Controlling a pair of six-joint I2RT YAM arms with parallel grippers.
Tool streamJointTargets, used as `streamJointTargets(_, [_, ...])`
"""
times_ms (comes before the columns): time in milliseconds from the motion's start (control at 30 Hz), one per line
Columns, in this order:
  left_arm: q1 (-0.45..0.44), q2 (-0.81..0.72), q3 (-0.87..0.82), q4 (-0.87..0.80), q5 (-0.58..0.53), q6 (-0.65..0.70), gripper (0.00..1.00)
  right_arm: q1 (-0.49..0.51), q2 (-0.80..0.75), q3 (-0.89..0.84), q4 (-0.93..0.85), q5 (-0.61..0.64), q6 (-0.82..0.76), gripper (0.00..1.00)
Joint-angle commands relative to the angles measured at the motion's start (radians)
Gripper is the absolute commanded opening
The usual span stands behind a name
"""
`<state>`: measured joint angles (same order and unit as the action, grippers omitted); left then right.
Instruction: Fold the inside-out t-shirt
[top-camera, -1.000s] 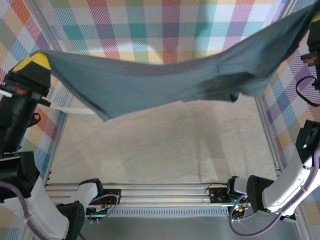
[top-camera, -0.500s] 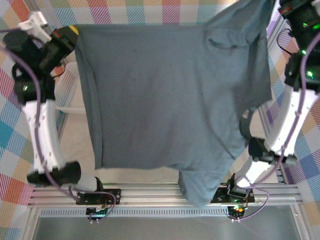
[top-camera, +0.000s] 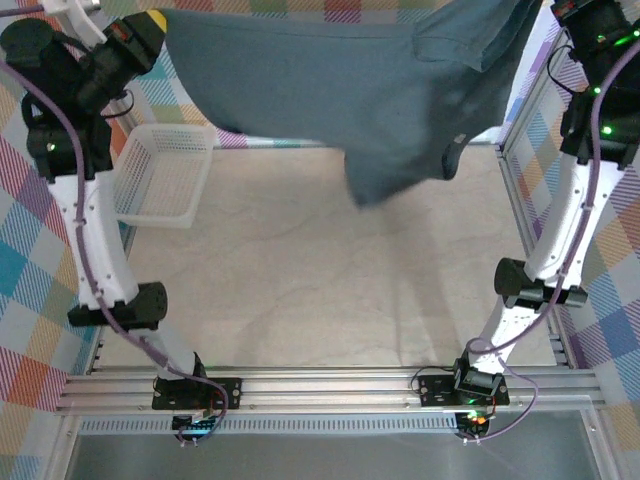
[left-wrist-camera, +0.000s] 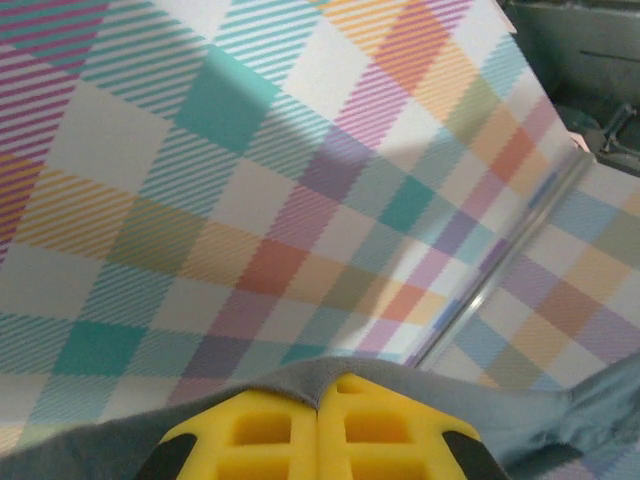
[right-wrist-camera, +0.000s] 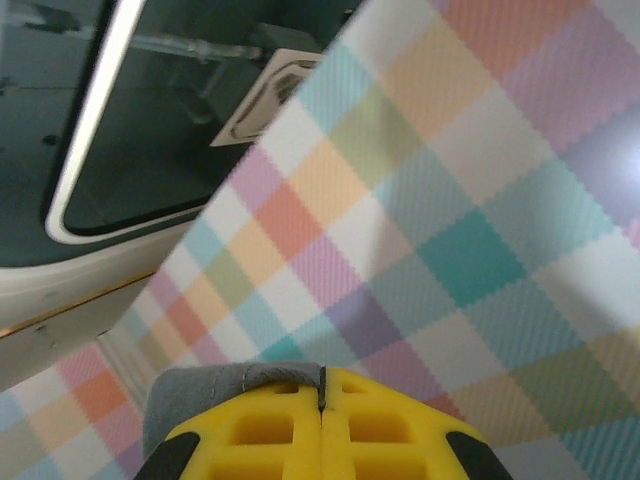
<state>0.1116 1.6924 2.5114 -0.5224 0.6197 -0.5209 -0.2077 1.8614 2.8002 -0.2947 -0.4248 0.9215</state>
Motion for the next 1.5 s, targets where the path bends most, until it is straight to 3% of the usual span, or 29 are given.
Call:
streamJointTargets(0, [-0.023,-0.101,-0.276,0.054,0.054,0.108,0.0,0.005,-0.081,-0.111,-0.08,-0.154,-0.079,0.0])
streamJointTargets(67, [-0.056,-0.193,-0.551,0.12,0.056,0.163,0.0,0.018,-0.169,-0.394,-0.117,-0.238,-0.132,0.0])
streamJointTargets(133, [-0.105,-0.293,-0.86,0.256,0.033,0.218,0.0,0.03,-0.311,-0.842,0.014,-0.291,-0.131,0.0])
streamJointTargets(233, [-0.186,-0.364,-1.191,0.367,-0.068,0.244,0.0,0.033,-0.478,-1.38,0.177,-0.281,-0.137,0.0])
streamJointTargets(333, [-0.229,-0.339,-1.41,0.424,-0.093,0.134,0.0,0.04,-0.56,-1.716,0.199,-0.237,-0.19,0.0])
streamJointTargets(433, [-0.272,-0.305,-1.599,0.49,-0.168,0.043,0.0,0.041,-0.584,-1.91,0.211,-0.196,-0.219,0.0])
streamJointTargets(567, [-0.288,-0.309,-1.79,0.548,-0.285,-0.031,0.0,0.042,-0.636,-2.043,0.14,-0.064,-0.215,0.0])
streamJointTargets(667, [-0.288,-0.379,-1.836,0.479,-0.386,-0.031,0.0,0.042,-0.734,-2.095,0.036,0.087,-0.164,0.0])
streamJointTargets(833, [-0.288,-0.588,-1.836,0.223,-0.609,-0.016,0.0,0.043,-1.083,-2.118,-0.286,0.397,0.005,0.0])
streamJointTargets(967, [-0.288,-0.756,-1.886,0.136,-0.628,-0.031,0.0,0.048,-1.382,-2.142,-0.45,0.511,0.062,0.0])
streamJointTargets(1000, [-0.289,-0.809,-1.912,0.118,-0.619,-0.05,0.0,0.048,-1.446,-2.143,-0.499,0.523,0.061,0.0])
streamJointTargets(1067, [-0.29,-0.927,-1.967,0.092,-0.579,-0.078,0.12,0.048,-1.56,-2.152,-0.537,0.501,0.027,0.06])
streamJointTargets(1133, [-0.291,-1.067,-2.008,0.057,-0.559,-0.101,0.34,0.047,-1.663,-2.169,-0.519,0.461,0.009,0.22])
streamJointTargets(1233, [-0.291,-1.197,-1.993,0.031,-0.563,-0.091,0.61,0.048,-1.766,-2.167,-0.39,0.413,-0.037,0.45])
streamJointTargets(1367, [-0.297,-1.097,-1.877,0.109,-0.516,-0.036,0.62,0.048,-1.67,-2.128,-0.175,0.372,-0.147,0.5])
streamJointTargets(1467, [-0.338,-0.865,-1.767,0.211,-0.484,-0.007,0.58,0.048,-1.377,-2.063,-0.079,0.24,-0.198,0.47])
